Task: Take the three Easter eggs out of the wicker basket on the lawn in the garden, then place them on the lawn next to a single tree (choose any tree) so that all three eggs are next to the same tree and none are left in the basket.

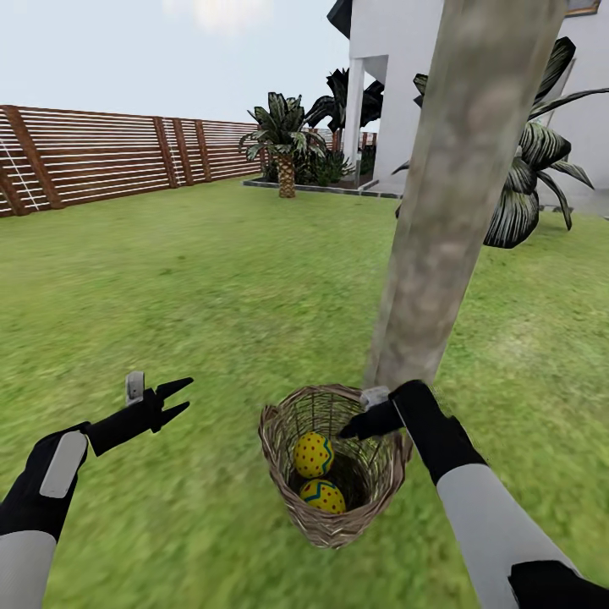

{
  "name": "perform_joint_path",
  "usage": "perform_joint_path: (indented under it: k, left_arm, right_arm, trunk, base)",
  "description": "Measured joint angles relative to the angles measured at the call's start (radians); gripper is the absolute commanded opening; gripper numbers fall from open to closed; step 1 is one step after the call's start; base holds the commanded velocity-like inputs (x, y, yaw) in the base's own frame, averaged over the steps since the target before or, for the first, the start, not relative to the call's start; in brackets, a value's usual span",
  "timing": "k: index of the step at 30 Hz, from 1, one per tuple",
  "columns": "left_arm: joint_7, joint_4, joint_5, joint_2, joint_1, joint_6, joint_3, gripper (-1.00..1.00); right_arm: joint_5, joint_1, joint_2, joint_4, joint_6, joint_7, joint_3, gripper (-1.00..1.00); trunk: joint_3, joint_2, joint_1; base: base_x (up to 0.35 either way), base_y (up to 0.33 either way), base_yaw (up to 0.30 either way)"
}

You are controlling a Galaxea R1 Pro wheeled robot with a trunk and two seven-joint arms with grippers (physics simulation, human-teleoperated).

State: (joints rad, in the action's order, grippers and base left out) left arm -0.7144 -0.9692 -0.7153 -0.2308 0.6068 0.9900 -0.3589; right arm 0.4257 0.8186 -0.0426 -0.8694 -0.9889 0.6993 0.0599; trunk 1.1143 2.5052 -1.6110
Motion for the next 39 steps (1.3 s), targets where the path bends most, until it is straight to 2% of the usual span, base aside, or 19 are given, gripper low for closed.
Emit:
perform_joint_path:
  k: [2,4,5,7,9,14,17,25,28,33,39]
  left_arm:
    - [0.000,0.000,0.000,0.000,0.000,0.000,0.000,1.00]
    - [0.000,0.000,0.001,0.002,0.000,-0.001,0.000,1.00]
    - [0.000,0.000,0.001,0.003,0.000,-0.001,0.000,1.00]
    - [0.000,0.000,0.001,0.004,0.000,-0.001,0.000,1.00]
    - [0.000,0.000,0.001,0.006,0.000,-0.002,0.000,1.00]
    - [0.000,0.001,0.001,0.008,0.000,-0.002,0.000,1.00]
    - [0.000,0.001,0.002,0.008,0.000,-0.002,0.000,1.00]
    - [0.000,0.031,0.003,0.006,0.000,-0.003,0.000,1.00]
    - [0.003,0.038,0.000,0.006,0.000,-0.001,-0.001,1.00]
    - [0.009,0.041,0.000,0.001,0.003,0.010,0.000,1.00]
    - [0.010,0.041,0.000,-0.002,0.009,0.012,0.000,1.00]
  right_arm:
    - [-0.001,0.000,-0.003,0.003,0.002,-0.038,0.030,1.00]
    - [0.000,0.000,-0.003,0.004,0.004,-0.057,0.105,1.00]
    - [0.001,0.002,-0.002,0.003,0.004,-0.060,0.154,1.00]
    - [0.002,0.004,-0.001,0.003,0.004,-0.061,0.216,1.00]
    - [0.002,0.004,-0.001,0.007,0.005,-0.061,0.241,1.00]
    - [0.001,0.005,-0.004,0.016,0.004,-0.061,0.272,1.00]
    - [-0.005,0.004,-0.013,0.018,0.002,-0.058,0.326,1.00]
    - [-0.013,0.005,-0.018,0.022,-0.002,-0.052,0.346,1.00]
    - [-0.015,0.010,-0.026,0.072,-0.002,-0.047,0.345,1.00]
    - [-0.017,0.019,-0.028,0.146,0.001,0.034,0.343,1.00]
    - [-0.012,0.022,-0.024,0.141,0.000,0.045,0.343,1.00]
  trunk:
    - [0.000,0.000,0.000]
    - [0.000,0.000,0.000]
    - [0.000,0.000,0.000]
    - [0.000,0.000,0.000]
    - [0.000,0.000,0.000]
    - [0.000,0.000,0.000]
    - [0.000,0.000,0.000]
    - [0.000,0.000,0.000]
    - [0.000,0.000,0.000]
    - [0.019,0.001,-0.002]
    - [0.042,0.003,-0.005]
  base:
    - [0.000,0.000,0.000]
    - [0.000,0.000,0.000]
    - [0.000,0.000,0.000]
    - [0.000,0.000,0.000]
    - [0.000,0.000,0.000]
    - [0.009,0.001,0.000]
    - [0.166,0.086,0.000]
    - [0.100,0.060,0.000]
    - [0.003,0.002,0.000]
    - [0.000,0.000,0.000]
    - [0.000,0.000,0.000]
